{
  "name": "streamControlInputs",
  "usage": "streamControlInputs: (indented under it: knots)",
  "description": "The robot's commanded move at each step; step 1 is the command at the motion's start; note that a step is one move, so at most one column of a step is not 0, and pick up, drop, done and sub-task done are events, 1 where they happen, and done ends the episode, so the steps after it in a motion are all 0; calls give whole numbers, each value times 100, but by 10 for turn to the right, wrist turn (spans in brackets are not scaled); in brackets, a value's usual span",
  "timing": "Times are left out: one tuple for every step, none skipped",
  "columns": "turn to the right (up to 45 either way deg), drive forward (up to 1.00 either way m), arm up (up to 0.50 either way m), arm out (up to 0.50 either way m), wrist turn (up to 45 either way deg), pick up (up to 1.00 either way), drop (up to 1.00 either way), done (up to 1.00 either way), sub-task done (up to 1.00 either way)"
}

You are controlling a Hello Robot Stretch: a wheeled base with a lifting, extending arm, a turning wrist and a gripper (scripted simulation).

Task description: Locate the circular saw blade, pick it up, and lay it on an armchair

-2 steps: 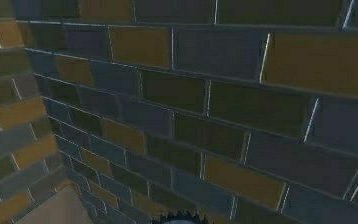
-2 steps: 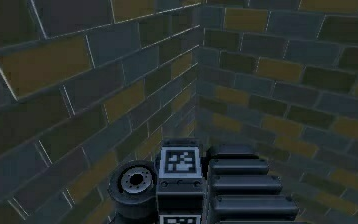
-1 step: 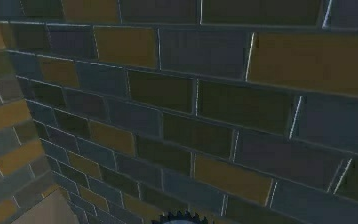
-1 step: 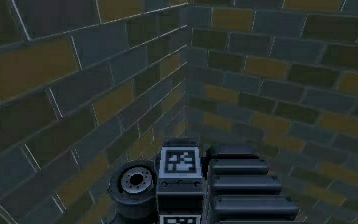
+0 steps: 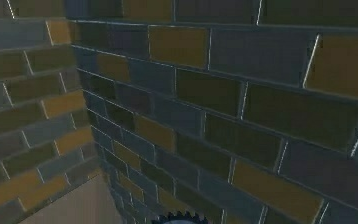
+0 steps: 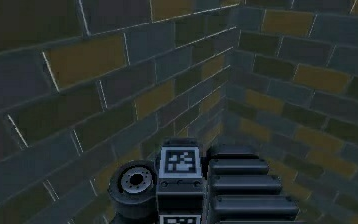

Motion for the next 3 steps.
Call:
streamControlInputs:
  knots:
    - [150,0,0,0,0,0,0,0,0]
    - [-120,0,0,0,0,0,0,0,0]
    - [450,0,0,0,0,0,0,0,0]
